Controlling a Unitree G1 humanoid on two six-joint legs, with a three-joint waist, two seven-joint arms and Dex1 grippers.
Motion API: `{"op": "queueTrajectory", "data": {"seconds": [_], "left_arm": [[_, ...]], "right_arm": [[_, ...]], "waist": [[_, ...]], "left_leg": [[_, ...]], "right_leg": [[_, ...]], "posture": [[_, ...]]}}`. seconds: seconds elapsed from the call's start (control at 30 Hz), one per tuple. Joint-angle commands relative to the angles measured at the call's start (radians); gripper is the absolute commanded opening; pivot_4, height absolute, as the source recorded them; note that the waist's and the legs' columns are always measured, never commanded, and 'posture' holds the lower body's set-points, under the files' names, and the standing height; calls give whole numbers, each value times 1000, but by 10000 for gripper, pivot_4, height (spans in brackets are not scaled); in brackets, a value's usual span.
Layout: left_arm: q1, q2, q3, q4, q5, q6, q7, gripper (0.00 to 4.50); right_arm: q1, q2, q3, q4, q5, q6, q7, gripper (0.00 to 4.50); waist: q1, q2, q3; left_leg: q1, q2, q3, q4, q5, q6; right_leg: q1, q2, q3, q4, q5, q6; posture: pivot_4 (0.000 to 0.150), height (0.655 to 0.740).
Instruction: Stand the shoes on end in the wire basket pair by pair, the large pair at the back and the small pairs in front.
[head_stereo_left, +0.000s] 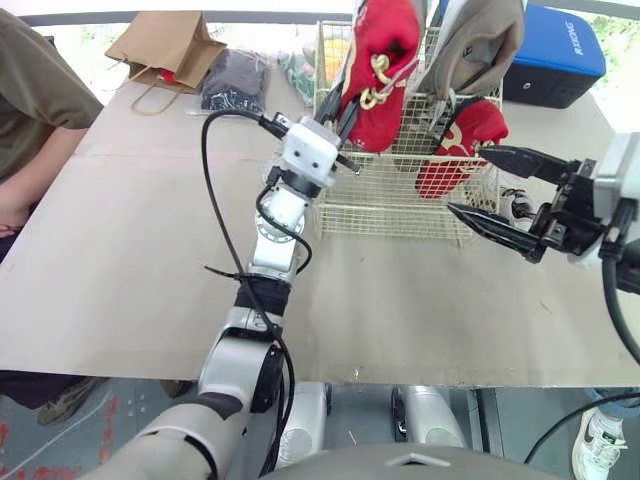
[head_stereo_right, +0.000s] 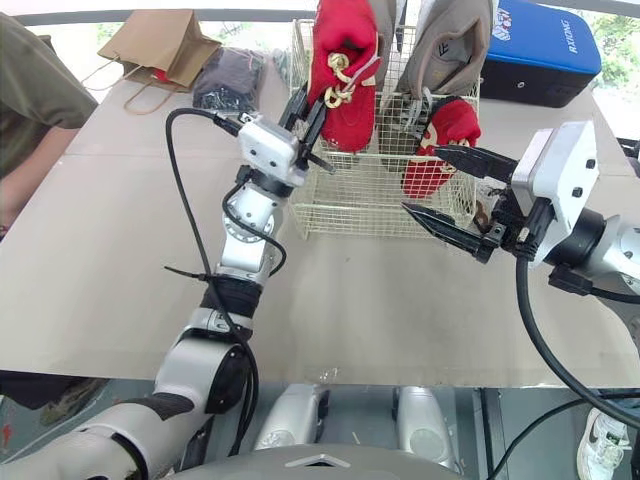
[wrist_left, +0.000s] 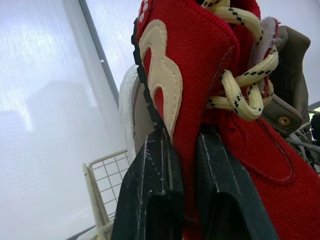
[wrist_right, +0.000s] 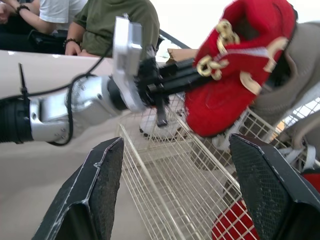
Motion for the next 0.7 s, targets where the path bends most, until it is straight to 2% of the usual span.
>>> {"op": "queueTrajectory", "data": {"seconds": [0.03,0.17,0.33,0.57,0.63,0.7], "left_arm": [[-72,6,-20,106,61,-34,71,1107],[-120,26,-35,187,106,-67,115,1107],[-19,43,-57,165,101,-104,105,1107],[70,57,-90,174,163,-160,168,1107],[76,48,-88,185,126,-143,152,1107],[98,20,-77,166,-9,-78,49,1107]], "right_arm": [[-20,-17,-34,-27,36,10,-27,32153],[-19,-17,-28,-24,42,14,-37,32153],[9,-3,-28,-30,23,3,-55,32153],[35,4,-37,-34,20,-13,-53,32153],[55,5,-42,-37,16,-20,-47,32153],[83,8,-50,-44,13,-29,-42,32153]], "waist": [[5,0,0],[18,0,0],[17,0,-1],[13,10,-9],[13,11,-12],[13,13,-14]], "left_leg": [[0,0,0,0,0,0],[2,0,0,0,0,0],[2,0,0,0,0,0],[11,0,0,-1,0,0],[11,0,0,-1,0,0],[11,0,0,-1,0,0]], "right_leg": [[1,0,0,0,0,0],[2,0,-1,0,0,0],[3,0,-1,0,0,0],[10,0,-1,-1,0,0],[10,0,-1,-1,0,0],[10,0,-1,-2,0,0]], "posture": [[1500,7400],[1500,7400],[1500,7400],[1500,7400],[1500,7400],[1500,7400]]}}
